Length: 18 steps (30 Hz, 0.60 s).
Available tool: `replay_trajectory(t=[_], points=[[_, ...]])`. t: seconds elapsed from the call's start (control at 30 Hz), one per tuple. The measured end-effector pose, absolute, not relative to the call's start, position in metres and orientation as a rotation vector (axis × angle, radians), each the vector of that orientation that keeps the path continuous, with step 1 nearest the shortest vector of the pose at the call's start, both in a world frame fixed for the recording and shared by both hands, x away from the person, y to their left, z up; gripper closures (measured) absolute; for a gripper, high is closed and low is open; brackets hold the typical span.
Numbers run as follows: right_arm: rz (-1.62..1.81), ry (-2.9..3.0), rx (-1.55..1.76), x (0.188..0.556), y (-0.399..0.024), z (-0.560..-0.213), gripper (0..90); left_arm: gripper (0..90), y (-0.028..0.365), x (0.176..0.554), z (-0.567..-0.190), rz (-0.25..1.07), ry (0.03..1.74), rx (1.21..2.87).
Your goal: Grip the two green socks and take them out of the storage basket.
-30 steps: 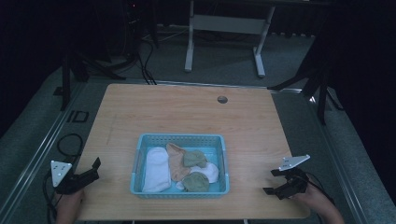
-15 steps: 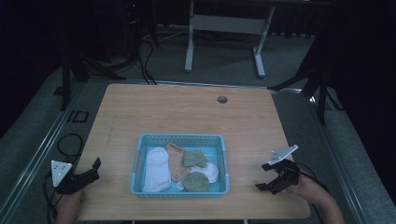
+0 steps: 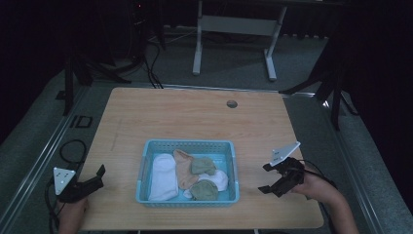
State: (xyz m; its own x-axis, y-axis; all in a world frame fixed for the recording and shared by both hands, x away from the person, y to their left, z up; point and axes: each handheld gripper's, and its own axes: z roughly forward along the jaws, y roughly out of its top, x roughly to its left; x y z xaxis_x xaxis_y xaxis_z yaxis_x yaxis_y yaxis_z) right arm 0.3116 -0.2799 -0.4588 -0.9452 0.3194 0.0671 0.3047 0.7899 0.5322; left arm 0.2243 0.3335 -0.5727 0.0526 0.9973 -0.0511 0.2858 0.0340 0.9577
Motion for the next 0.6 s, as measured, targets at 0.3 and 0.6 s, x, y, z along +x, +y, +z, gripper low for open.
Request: replay_trajectory(t=[0.3,0.6], points=[[0.861,2.977,0.373,0.316,-0.244,-0.435,18.5,0.1,0.334,0.224,-0.573,0.979,1.391,1.413],[0.852,2.991,0.307,0.319,-0.215,-0.424,22.1,0.1,0.334,0.225,-0.573,0.980,1.388,1.417]])
